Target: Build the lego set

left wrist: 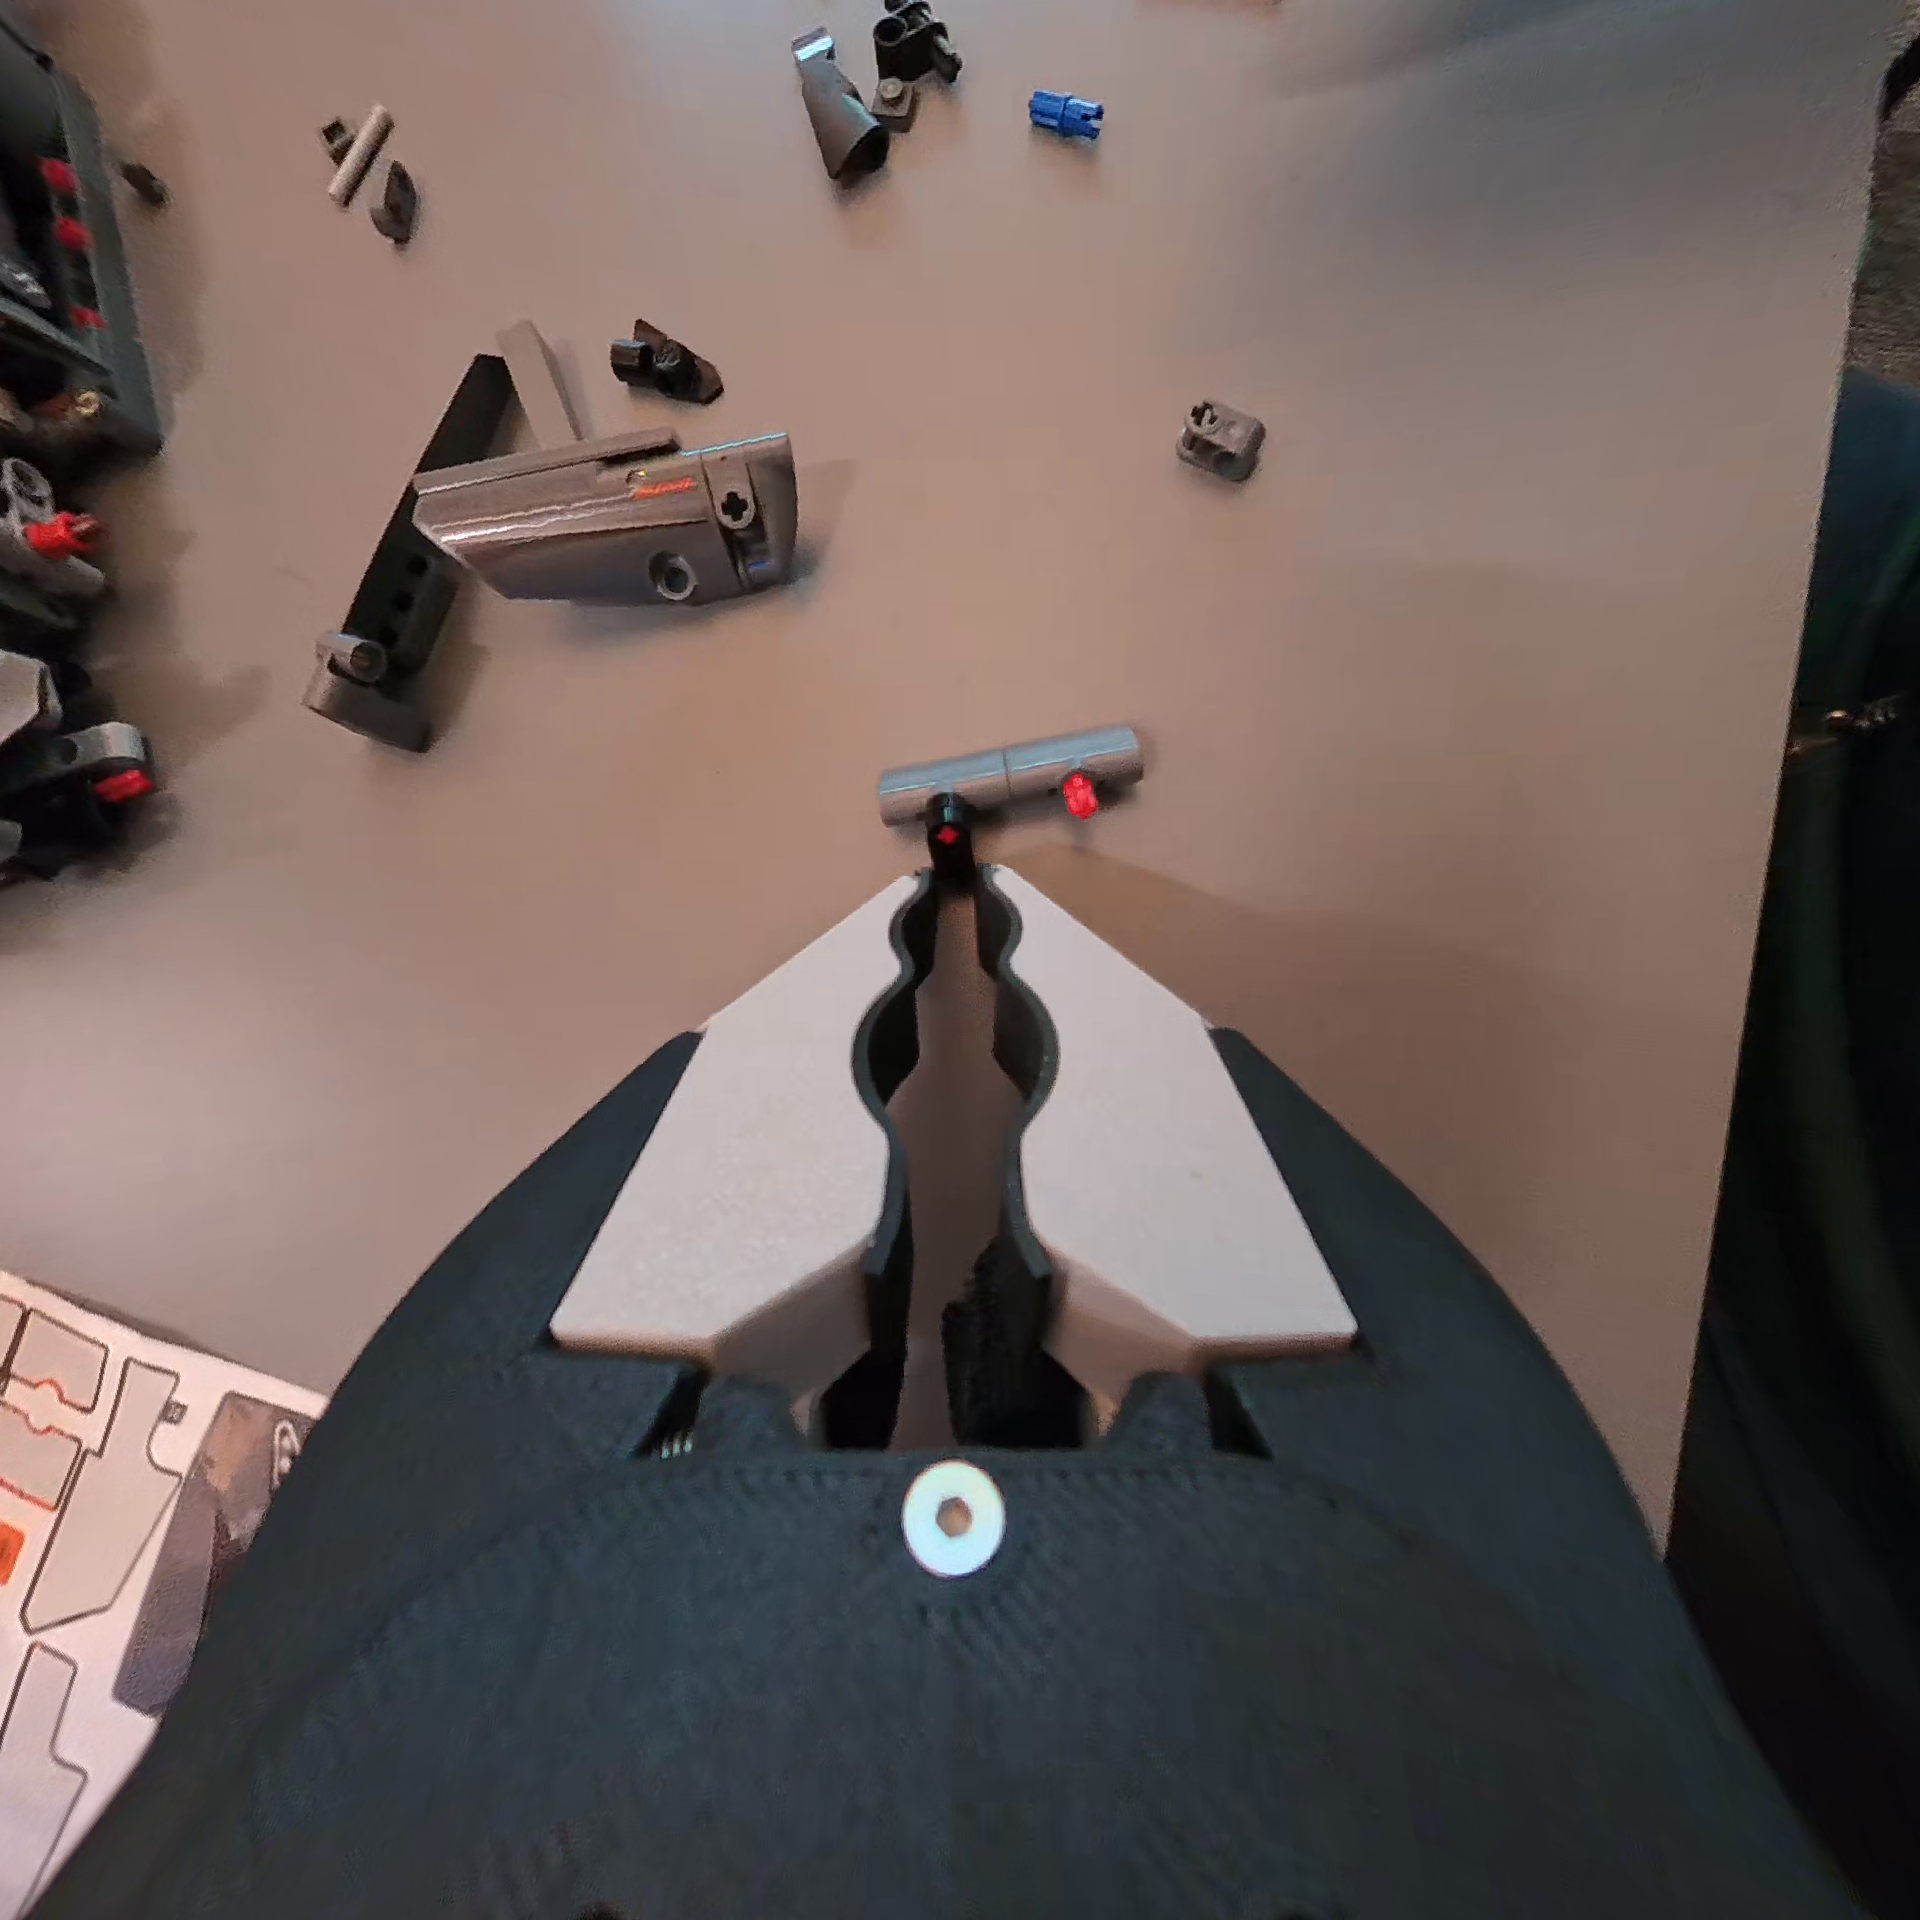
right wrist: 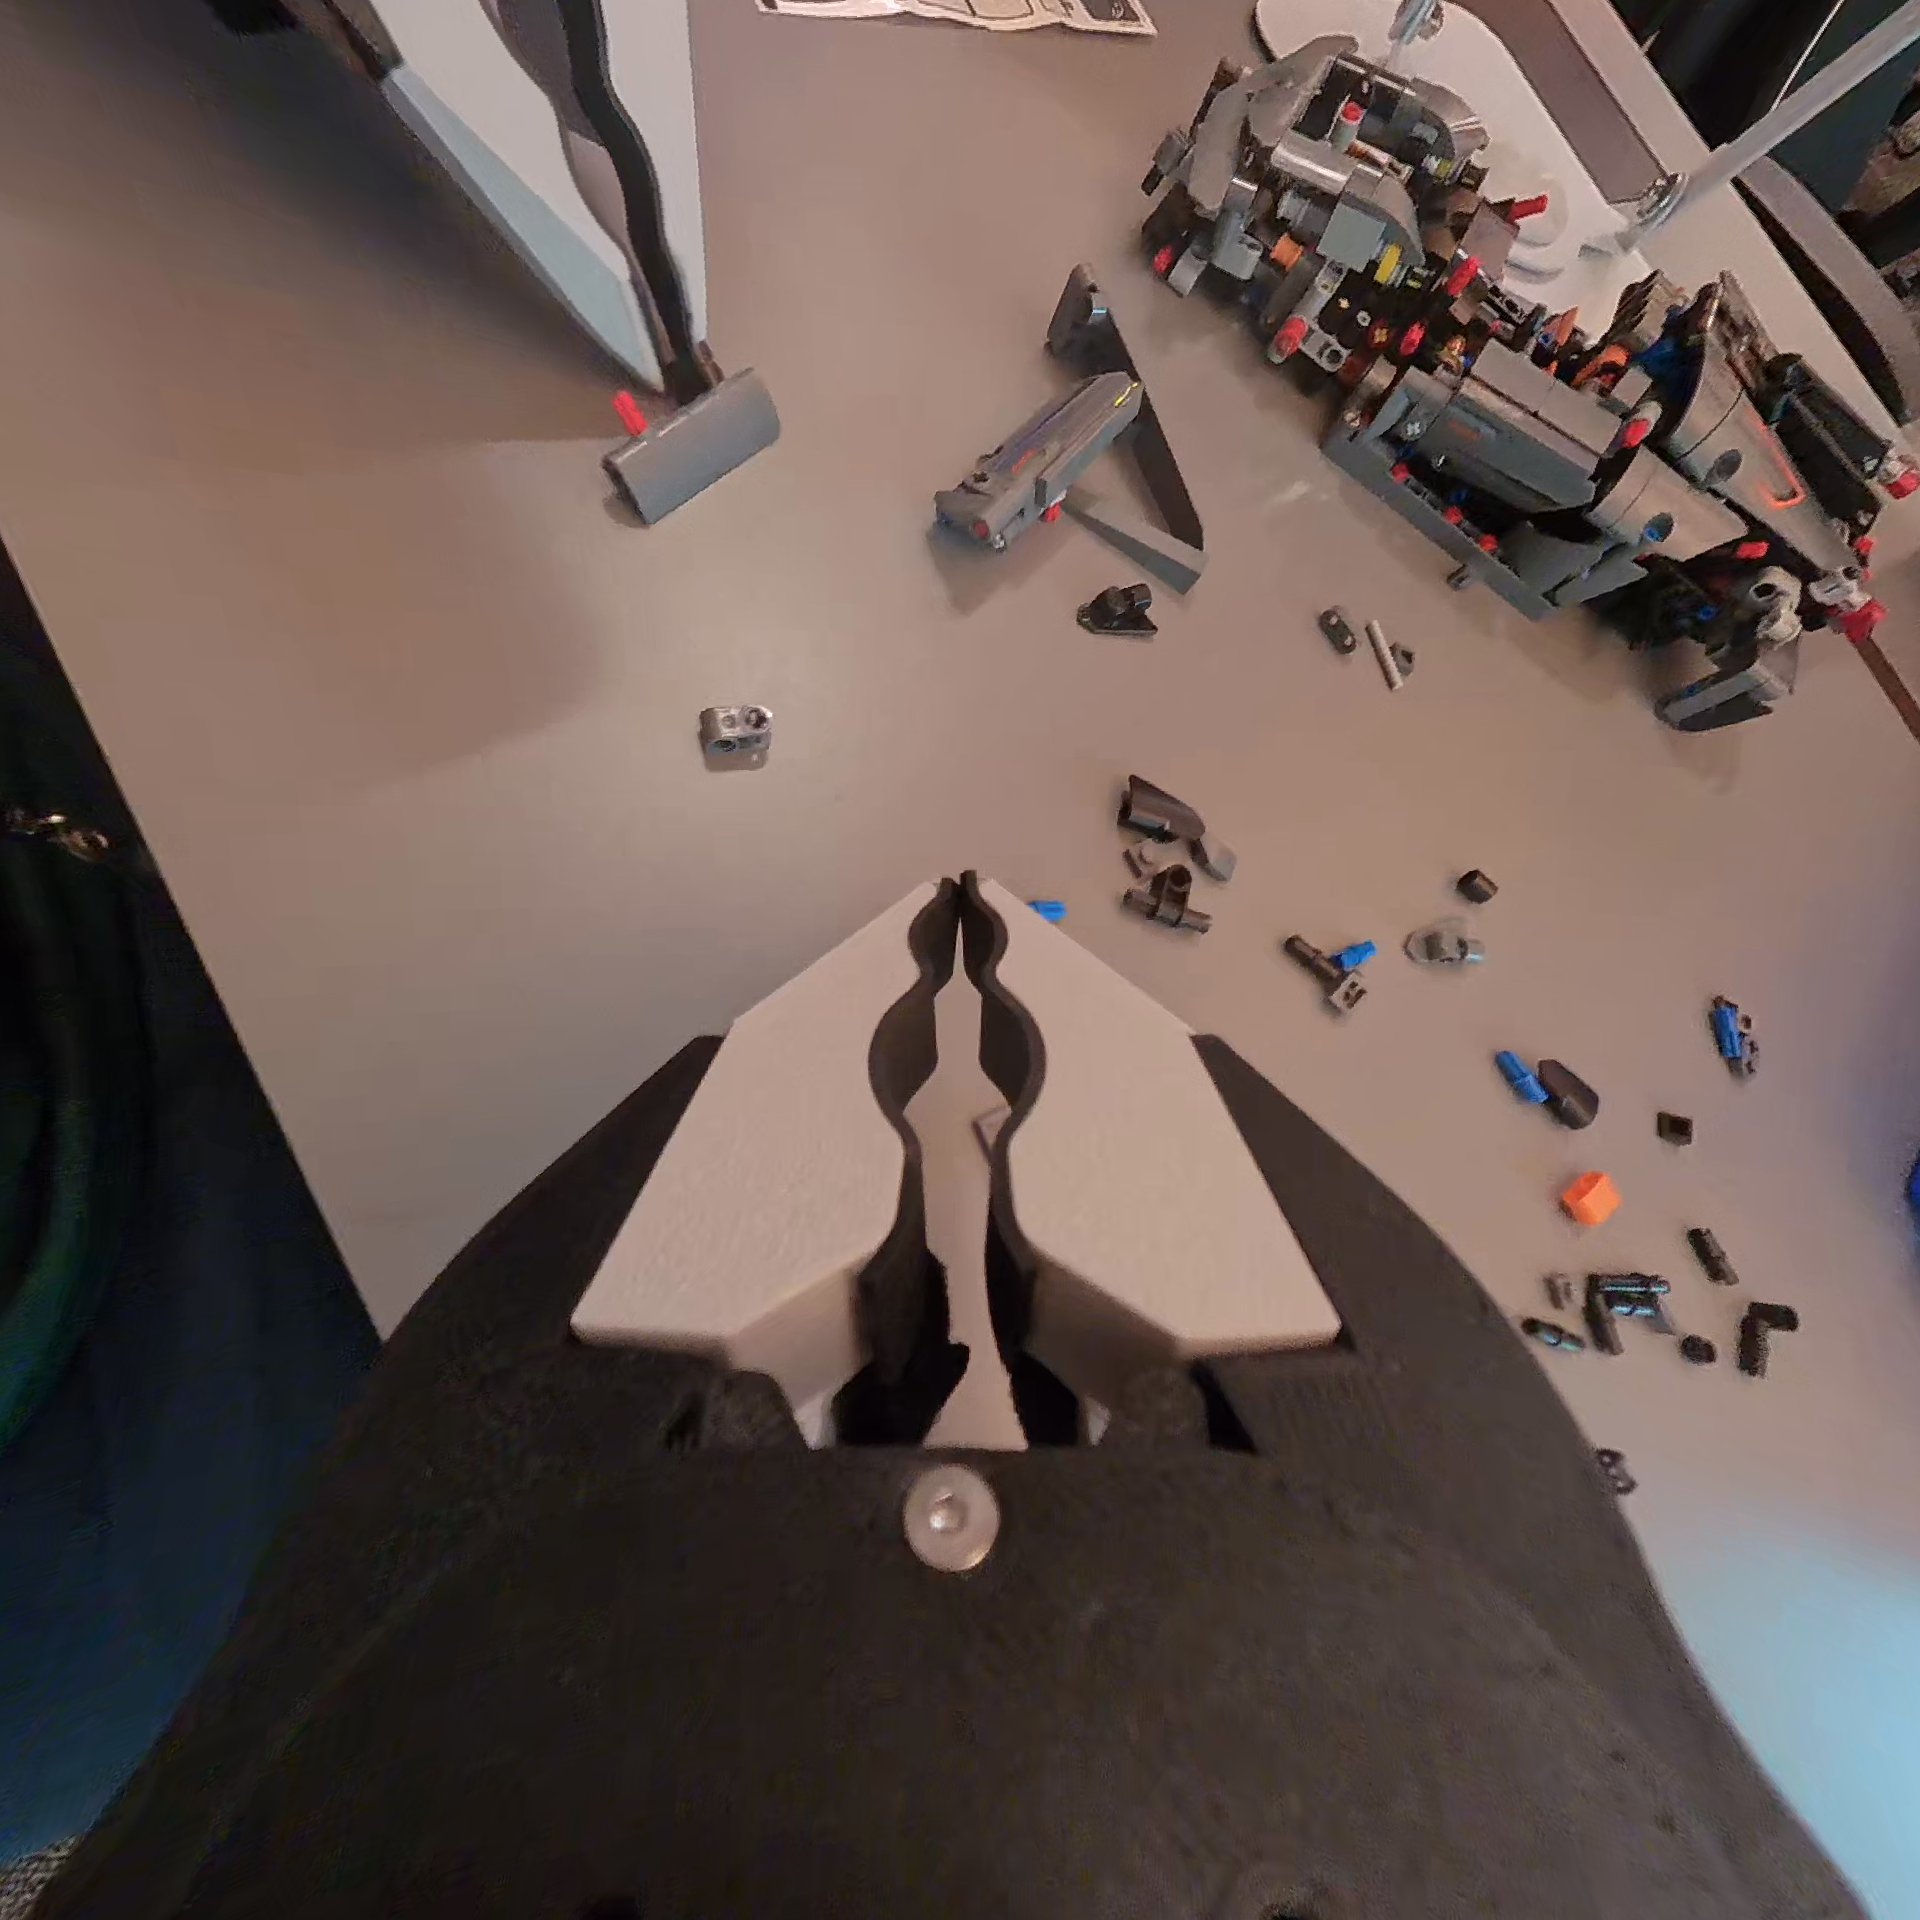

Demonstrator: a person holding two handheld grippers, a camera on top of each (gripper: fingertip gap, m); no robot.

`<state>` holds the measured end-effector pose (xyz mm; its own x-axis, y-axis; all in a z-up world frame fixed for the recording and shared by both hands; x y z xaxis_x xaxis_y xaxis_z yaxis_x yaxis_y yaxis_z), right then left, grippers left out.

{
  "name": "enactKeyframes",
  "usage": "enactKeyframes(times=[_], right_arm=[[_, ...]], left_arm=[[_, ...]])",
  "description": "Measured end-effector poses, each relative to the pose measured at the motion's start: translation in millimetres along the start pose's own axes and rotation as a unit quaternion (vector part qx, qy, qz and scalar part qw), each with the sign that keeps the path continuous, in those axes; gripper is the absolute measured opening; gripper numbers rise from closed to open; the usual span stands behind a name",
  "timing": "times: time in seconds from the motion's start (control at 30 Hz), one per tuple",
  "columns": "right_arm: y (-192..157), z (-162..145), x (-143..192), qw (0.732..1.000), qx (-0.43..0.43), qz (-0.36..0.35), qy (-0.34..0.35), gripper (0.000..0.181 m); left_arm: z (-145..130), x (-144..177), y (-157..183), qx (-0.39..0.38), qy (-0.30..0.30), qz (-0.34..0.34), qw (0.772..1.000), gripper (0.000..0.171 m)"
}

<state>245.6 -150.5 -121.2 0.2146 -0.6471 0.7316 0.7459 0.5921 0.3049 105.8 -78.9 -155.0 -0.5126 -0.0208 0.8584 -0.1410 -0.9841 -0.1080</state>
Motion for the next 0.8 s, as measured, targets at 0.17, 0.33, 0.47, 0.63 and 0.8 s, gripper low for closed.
enactKeyframes(times=[0.17,0.33,0.47,0.63,0.8], right_arm=[[-10,-7,4,1.000,-0.008,0.000,0.001,0.000],[-12,-11,6,1.000,-0.018,-0.005,0.006,0.000],[-7,-13,8,0.999,-0.031,-0.016,0.008,0.000],[20,-16,17,0.996,-0.069,-0.050,0.016,0.000],[39,-36,27,0.991,-0.113,-0.075,0.017,0.002]], left_arm=[[-1,1,0,0.018,0.006,0.029,0.999,0.004],[-15,7,-22,0.087,-0.010,0.088,0.992,0.004],[-25,11,-33,0.186,0.001,0.110,0.976,0.006],[-15,8,-10,0.188,0.006,0.098,0.977,0.017],[-9,10,16,0.140,0.020,0.046,0.989,0.017]])
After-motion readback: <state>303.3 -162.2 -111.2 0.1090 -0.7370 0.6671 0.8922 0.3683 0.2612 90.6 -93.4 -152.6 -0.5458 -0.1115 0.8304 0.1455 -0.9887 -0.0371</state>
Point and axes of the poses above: each gripper's, where its closed fingertips meet, x back along the fingers, z out of its top, y = z × x across the jaws, the point moved 1 cm from there along x, back along the fingers, and after that the axes turned 9 degrees about -y, right-handed, at the moved point
